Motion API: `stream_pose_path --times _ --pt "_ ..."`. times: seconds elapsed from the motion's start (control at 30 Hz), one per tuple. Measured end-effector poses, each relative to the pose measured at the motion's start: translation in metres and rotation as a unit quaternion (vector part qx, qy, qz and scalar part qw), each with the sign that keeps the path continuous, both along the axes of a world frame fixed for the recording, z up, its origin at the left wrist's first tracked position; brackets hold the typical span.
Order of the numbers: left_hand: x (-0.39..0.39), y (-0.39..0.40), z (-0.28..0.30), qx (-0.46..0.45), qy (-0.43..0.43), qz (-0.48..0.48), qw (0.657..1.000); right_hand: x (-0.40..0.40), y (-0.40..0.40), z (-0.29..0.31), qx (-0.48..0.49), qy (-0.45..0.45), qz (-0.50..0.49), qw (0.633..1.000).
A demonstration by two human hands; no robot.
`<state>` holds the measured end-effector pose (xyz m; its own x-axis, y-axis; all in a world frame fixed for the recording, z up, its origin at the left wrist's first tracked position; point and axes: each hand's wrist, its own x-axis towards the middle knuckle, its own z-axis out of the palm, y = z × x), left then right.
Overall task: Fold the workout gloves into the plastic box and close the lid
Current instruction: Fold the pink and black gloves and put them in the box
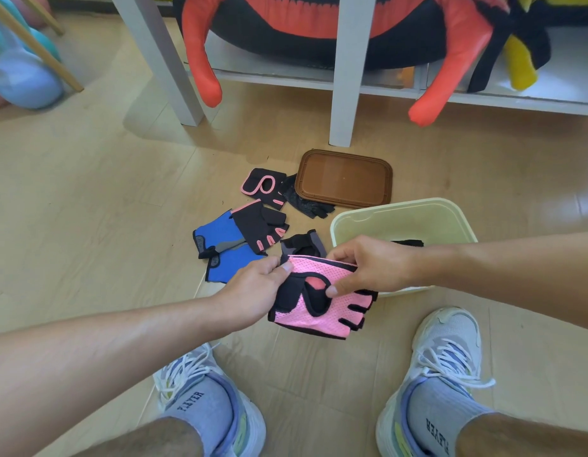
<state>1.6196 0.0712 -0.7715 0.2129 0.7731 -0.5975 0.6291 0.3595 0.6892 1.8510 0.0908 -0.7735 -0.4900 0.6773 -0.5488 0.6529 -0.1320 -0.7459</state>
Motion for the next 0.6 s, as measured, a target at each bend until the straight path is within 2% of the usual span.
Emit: stream_pose_path --times 0.13,0.27,0.33,0.47,0.6 --pt "0.007 0.007 0.003 0.035 0.014 -0.033 0.999 0.016 0.022 0.013 0.09 -0.068 0.033 0.993" --pt "0.011 0.02 0.011 0.099 0.117 -0.162 0.975 0.043 0.046 0.015 0.189 -0.139 -0.01 0.972" --pt "0.012 0.024 0.009 0.123 0.171 -0.246 0.946 0.055 0.053 0.011 0.185 -0.17 -0.028 0.967" --pt "0.022 0.027 0.005 0.147 0.223 -0.401 0.876 0.07 0.063 -0.003 0.154 -0.214 -0.041 0.964" --pt "0.041 0.026 0.002 0.159 0.244 -0.467 0.835 0.08 0.067 -0.017 0.088 -0.296 0.043 0.95"
